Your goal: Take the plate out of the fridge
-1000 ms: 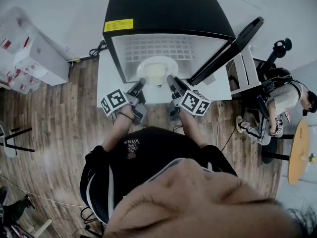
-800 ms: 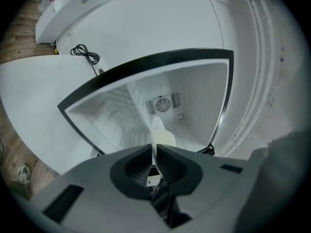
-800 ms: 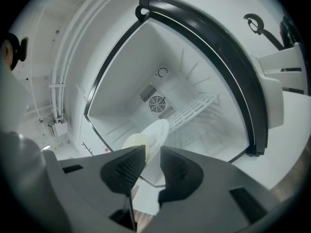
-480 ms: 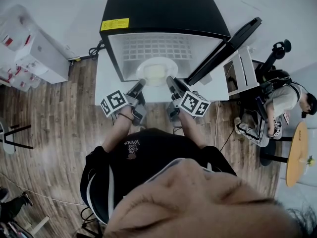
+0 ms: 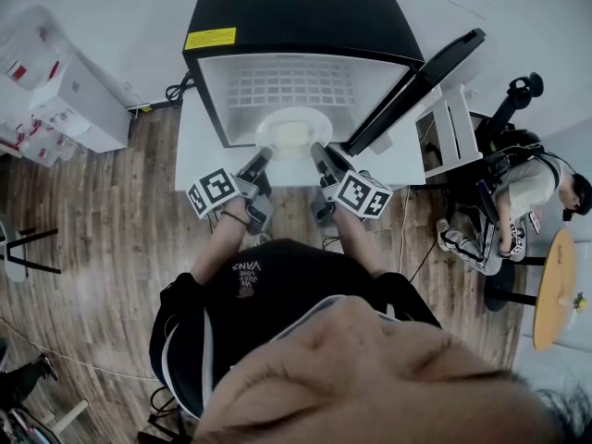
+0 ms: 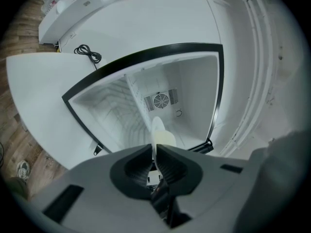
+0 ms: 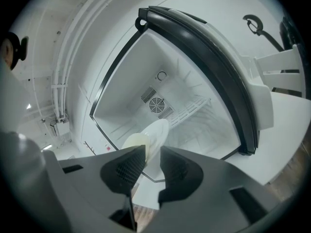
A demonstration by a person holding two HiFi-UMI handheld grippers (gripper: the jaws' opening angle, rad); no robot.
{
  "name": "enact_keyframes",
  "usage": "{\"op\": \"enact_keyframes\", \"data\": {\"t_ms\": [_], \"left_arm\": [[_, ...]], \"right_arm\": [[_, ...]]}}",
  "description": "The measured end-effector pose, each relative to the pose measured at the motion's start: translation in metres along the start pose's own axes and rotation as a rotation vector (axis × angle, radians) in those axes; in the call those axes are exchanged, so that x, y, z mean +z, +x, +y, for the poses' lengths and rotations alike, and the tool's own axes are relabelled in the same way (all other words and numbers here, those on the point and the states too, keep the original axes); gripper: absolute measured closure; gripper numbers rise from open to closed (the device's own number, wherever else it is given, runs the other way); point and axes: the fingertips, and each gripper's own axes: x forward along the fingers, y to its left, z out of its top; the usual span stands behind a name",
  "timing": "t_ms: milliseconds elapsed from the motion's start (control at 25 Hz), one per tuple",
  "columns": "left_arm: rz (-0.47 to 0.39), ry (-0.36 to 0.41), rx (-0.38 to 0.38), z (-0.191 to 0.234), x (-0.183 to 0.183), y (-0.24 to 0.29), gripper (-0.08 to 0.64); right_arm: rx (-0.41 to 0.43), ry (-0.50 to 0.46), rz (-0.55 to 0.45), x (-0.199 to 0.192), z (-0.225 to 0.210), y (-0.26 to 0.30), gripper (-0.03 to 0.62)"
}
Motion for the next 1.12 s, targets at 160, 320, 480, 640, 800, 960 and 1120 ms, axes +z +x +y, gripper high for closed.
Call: {"op": "enact_keyframes", "data": {"t_ms": [160,320,480,640,800,960,1120], "left_arm": [[-0.008,0.003,0.001,-0.004,-0.008,-0.001,0.522],[-0.017,0.001,0.001,-0.003,-0.008,-0.013,0.522],[-0.026,-0.002,0.004,-0.003,-0.015,-0.016,0.522],[-0.031,-0.005,0.007,-0.005,-0.025,-0.020,0.522],[-0.036,-0.008,0.011,-0.006,-0.032,-0.022,0.522],[-0.044,-0.017,0.021,-0.005,-0.042,-0.026,0.523],[-0.051,-0.018,0.027,-0.005,-0.051,-0.032,0.523]], "right_arm": [[0.009,0.005,0.007,0.000,-0.001,-0.008,0.491],[0.014,-0.005,0.010,-0.007,0.007,-0.009,0.491],[0.027,-0.008,0.017,-0.009,0.007,-0.015,0.490],[0.027,-0.008,0.024,-0.012,0.005,-0.025,0.491],[0.026,-0.010,0.031,-0.014,0.002,-0.032,0.491],[0.030,-0.010,0.040,-0.019,0.001,-0.040,0.490],[0.032,-0.016,0.052,-0.023,0.001,-0.048,0.490]]}}
